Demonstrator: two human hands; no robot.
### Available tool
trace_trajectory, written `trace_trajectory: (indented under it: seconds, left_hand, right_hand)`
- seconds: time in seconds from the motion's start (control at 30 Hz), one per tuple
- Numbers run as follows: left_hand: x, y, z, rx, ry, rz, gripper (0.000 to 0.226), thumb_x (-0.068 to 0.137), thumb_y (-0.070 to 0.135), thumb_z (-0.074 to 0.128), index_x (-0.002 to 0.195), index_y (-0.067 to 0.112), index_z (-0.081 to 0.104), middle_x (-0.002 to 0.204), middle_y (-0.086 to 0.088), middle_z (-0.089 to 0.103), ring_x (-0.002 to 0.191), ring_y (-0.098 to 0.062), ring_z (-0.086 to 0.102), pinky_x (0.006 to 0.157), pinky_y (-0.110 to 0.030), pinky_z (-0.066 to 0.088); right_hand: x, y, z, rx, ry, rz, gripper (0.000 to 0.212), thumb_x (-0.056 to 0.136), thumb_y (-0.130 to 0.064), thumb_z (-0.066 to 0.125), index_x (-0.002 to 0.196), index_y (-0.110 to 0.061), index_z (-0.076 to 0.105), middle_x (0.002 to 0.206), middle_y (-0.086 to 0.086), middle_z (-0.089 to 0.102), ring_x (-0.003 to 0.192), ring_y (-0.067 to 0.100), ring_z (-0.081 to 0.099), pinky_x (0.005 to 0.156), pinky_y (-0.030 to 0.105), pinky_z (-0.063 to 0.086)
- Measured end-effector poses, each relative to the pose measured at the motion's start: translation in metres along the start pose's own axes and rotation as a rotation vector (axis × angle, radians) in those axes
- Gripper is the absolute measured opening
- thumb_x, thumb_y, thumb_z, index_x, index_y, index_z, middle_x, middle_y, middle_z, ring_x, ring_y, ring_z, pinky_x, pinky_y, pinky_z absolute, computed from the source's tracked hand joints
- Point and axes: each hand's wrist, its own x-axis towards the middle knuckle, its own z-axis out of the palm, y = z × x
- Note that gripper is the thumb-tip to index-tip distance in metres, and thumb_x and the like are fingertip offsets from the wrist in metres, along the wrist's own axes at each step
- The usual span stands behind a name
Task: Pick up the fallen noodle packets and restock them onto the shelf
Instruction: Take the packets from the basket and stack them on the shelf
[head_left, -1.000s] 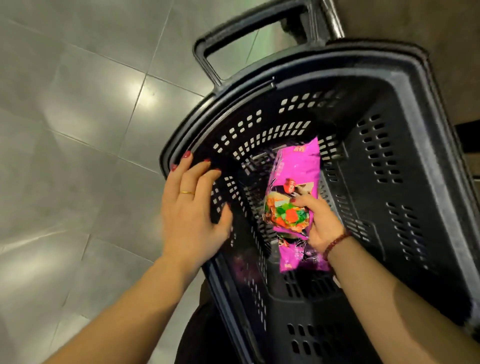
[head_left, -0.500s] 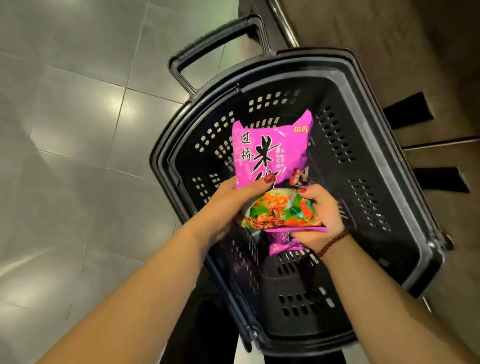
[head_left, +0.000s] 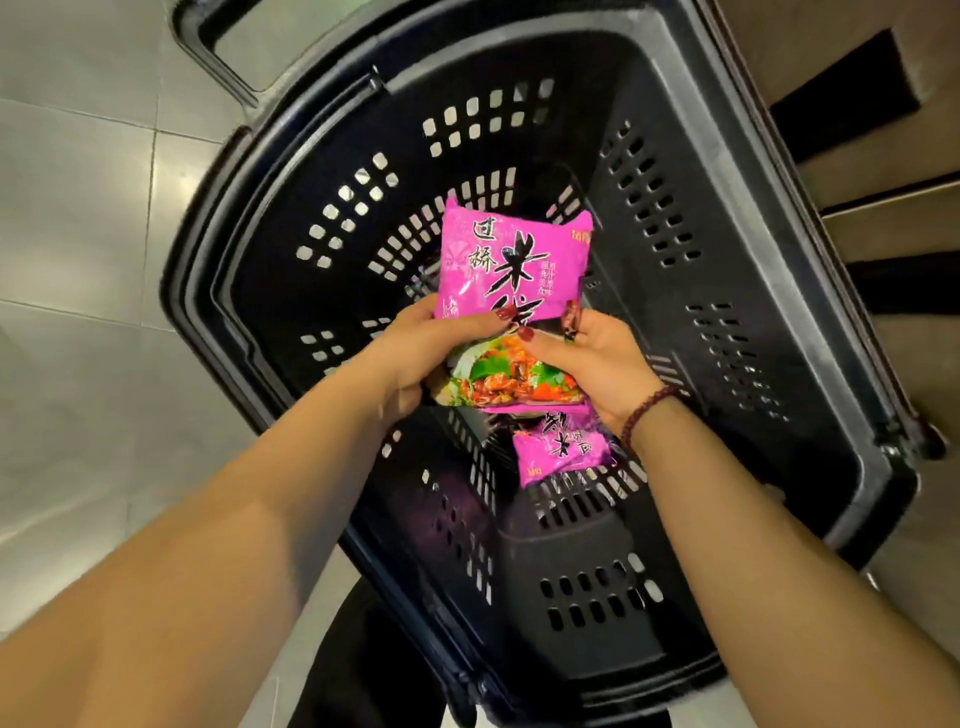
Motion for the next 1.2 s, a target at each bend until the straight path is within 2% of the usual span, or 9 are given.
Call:
trace_trajectory:
  seconds: [0.1,0.17,0.3,0.43,0.63,0.8,0.93,1.03,1.2]
  left_hand:
    - [0.012,0.009,-0.004,0.07,0.03,-0.008,0.04,0.08,0.016,0.076,0.118,0.015,0.062,0.1,-0.007,0.075,0.085,-0.02,0.073,0.065,-0.029,0.058]
    - [0.019,0.014,-0.006,0.085,0.111,-0.021,0.045,0.077,0.017,0.079,0.119,0.016,0.061,0.097,-0.004,0.075,0.077,-0.017,0.073,0.056,-0.027,0.056]
    - [0.035,0.011,-0.018,0.082,0.241,-0.05,0.053,0.074,0.019,0.082,0.121,0.017,0.059,0.103,-0.007,0.073,0.082,-0.022,0.071,0.056,-0.031,0.055]
    - [0.046,0.003,-0.022,0.058,0.316,-0.086,0.065,0.07,0.021,0.084,0.128,0.011,0.055,0.108,-0.012,0.071,0.081,-0.025,0.071,0.053,-0.03,0.054]
    - [0.054,0.004,-0.018,0.031,0.285,-0.059,0.053,0.077,0.017,0.079,0.123,0.008,0.056,0.092,-0.009,0.072,0.057,-0.016,0.07,0.044,-0.024,0.051]
    - [0.06,0.002,-0.014,0.032,0.267,-0.033,0.05,0.074,0.018,0.08,0.12,0.01,0.062,0.094,-0.011,0.074,0.066,-0.022,0.072,0.051,-0.029,0.054]
    - [0.063,0.001,-0.014,0.025,0.278,-0.021,0.051,0.072,0.017,0.082,0.118,0.008,0.063,0.094,-0.012,0.074,0.07,-0.025,0.073,0.055,-0.032,0.056]
    - [0.06,0.001,-0.013,0.005,0.272,-0.004,0.05,0.074,0.016,0.081,0.12,0.009,0.061,0.095,-0.012,0.075,0.07,-0.025,0.073,0.055,-0.031,0.057]
    - [0.04,-0.002,-0.008,-0.057,0.283,0.024,0.049,0.076,0.014,0.079,0.121,0.008,0.06,0.097,-0.011,0.074,0.068,-0.022,0.073,0.053,-0.03,0.056]
  right_hand:
    - [0.008,0.008,0.0,0.089,0.039,0.0,0.018,0.083,-0.009,0.071,0.1,-0.011,0.067,0.1,0.007,0.074,0.091,0.02,0.071,0.079,0.032,0.058]
    - [0.017,0.021,-0.006,0.136,0.147,0.05,0.027,0.087,-0.009,0.067,0.114,-0.007,0.062,0.112,0.008,0.068,0.097,0.015,0.066,0.08,0.024,0.055]
    - [0.028,0.062,-0.031,0.084,0.414,0.203,0.049,0.083,-0.008,0.073,0.129,-0.004,0.056,0.125,0.01,0.061,0.109,0.018,0.058,0.098,0.028,0.045]
    - [0.034,0.102,-0.046,-0.025,0.484,0.296,0.062,0.08,-0.014,0.077,0.136,-0.006,0.05,0.135,0.008,0.055,0.118,0.02,0.053,0.092,0.025,0.04]
    - [0.077,0.153,-0.046,-0.148,0.519,0.274,0.088,0.068,-0.016,0.086,0.143,-0.012,0.039,0.148,0.01,0.039,0.134,0.031,0.04,0.104,0.04,0.039]
    - [0.108,0.165,-0.044,-0.733,0.348,0.14,0.116,0.056,-0.037,0.091,0.15,-0.024,0.025,0.149,0.008,0.03,0.137,0.029,0.031,0.112,0.044,0.033]
    - [0.121,0.167,-0.042,-0.823,0.38,0.212,0.131,0.05,-0.045,0.092,0.151,-0.021,0.012,0.15,0.011,0.025,0.138,0.032,0.028,0.111,0.045,0.034]
    - [0.119,0.164,-0.039,-0.671,0.357,0.336,0.126,0.052,-0.041,0.093,0.148,-0.012,0.018,0.147,0.015,0.037,0.133,0.035,0.039,0.105,0.043,0.042]
    - [0.089,0.154,-0.039,-0.481,0.468,0.323,0.082,0.054,-0.036,0.09,0.123,-0.018,0.049,0.117,0.006,0.06,0.105,0.028,0.059,0.084,0.032,0.051]
